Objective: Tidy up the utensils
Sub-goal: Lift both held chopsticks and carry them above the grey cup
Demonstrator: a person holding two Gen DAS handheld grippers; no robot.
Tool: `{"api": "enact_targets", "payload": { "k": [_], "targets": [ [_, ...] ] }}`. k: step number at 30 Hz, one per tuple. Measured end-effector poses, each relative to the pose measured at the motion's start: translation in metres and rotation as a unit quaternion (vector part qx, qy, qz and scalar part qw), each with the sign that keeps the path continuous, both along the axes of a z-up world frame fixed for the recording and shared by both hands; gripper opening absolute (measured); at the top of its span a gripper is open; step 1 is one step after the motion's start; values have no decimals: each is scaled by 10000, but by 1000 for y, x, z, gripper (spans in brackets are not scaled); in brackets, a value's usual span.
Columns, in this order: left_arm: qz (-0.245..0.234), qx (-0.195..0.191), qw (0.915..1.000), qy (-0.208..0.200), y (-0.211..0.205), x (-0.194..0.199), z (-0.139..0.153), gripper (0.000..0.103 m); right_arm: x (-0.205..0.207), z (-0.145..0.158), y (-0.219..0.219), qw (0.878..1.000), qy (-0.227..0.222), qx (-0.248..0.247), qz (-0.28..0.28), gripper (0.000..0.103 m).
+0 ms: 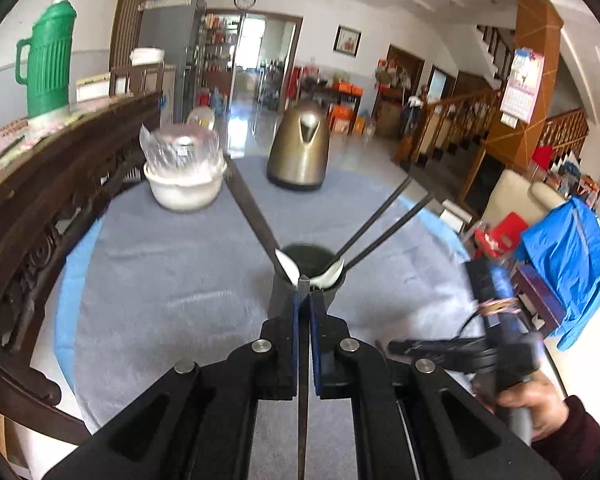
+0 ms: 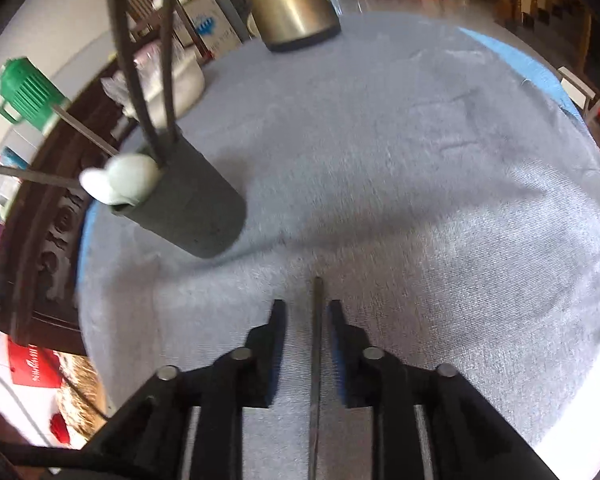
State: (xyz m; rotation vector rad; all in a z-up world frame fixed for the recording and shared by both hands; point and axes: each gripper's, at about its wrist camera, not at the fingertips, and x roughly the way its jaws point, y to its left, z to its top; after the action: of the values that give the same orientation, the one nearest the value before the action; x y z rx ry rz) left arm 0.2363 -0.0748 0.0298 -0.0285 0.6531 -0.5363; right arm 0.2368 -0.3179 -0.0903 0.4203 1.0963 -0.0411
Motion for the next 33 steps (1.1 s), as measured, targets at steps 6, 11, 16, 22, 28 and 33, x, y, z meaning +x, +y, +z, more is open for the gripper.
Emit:
{"api": "enact_targets", "payload": {
  "k": [6, 11, 16, 22, 28, 33],
  "targets": [
    [-13, -45, 9996, -281, 6, -10, 7, 6, 16, -28, 13, 9983, 498, -293, 99, 29],
    [-23, -81, 9993, -356, 10, -16, 7, 6, 23, -34, 30, 9934, 568, -961, 277, 27],
    [45, -105, 9993, -353, 19, -20, 8, 6, 22, -35, 41, 9880, 510, -1383, 462, 7],
    [199, -162, 9993, -271, 31, -20, 10, 6, 5, -11, 35, 9924, 36, -1175, 361, 6],
    [334, -191, 9990, -237, 35, -21, 13, 6, -18, 30, 33, 9936, -724, -815, 282, 6],
    [446, -286, 9982, -294, 38, -23, 21, 6, -28, 69, 37, 9863, -1521, -613, 151, 6]
  ]
}}
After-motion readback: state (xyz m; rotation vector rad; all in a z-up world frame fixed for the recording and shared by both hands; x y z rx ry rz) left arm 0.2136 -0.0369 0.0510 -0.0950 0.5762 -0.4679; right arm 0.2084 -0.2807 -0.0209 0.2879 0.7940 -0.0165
